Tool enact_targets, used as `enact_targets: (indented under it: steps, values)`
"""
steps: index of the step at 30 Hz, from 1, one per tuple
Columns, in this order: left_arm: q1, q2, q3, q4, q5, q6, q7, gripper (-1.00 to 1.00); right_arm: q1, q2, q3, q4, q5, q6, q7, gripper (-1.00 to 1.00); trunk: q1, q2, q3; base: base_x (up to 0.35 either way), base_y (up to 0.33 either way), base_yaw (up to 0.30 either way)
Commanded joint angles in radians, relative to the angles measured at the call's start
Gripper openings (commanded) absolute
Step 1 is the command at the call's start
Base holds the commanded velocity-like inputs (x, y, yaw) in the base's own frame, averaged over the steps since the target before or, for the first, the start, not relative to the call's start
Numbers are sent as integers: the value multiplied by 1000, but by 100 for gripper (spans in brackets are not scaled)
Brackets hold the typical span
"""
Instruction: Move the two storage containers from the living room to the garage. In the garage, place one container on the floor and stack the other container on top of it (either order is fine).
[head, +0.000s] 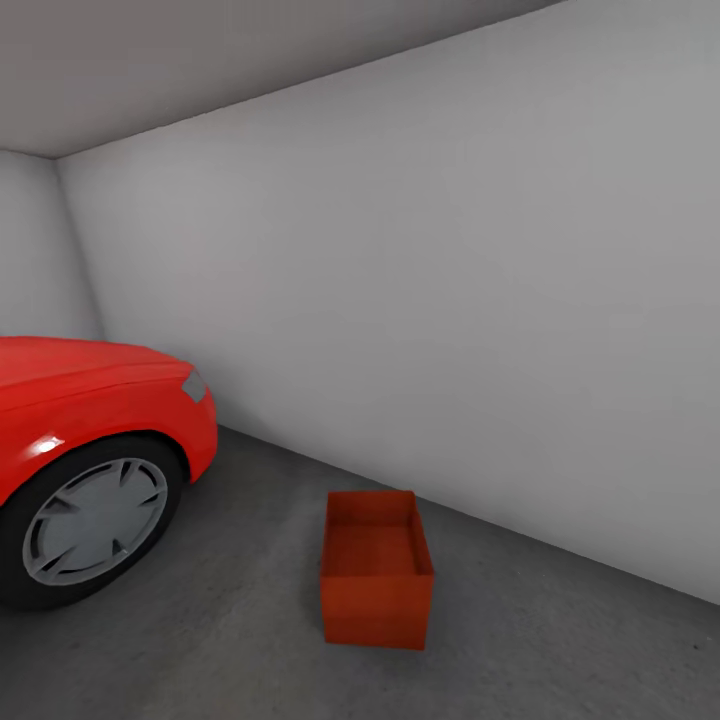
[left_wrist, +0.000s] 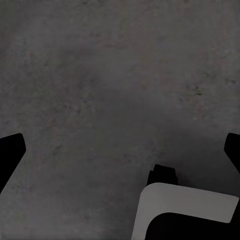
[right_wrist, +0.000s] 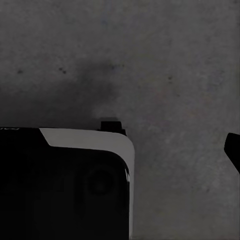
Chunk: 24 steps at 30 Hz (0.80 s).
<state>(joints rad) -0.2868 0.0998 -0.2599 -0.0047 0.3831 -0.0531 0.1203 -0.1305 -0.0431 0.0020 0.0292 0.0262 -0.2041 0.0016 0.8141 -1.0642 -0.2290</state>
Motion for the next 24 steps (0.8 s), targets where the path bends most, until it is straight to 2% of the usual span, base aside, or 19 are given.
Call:
enact_targets:
  steps: [1,24]
  values:
    - [0,0,-9,0,8,-2,2,100,-1,0,1,3,3,-5,0,100,0,-1,-1,0,0,0]
    - [-1,-4,-10,0,8,-2,2,100,-1,2,3,3,4,-5,0,100,0,-1,-1,0,0,0]
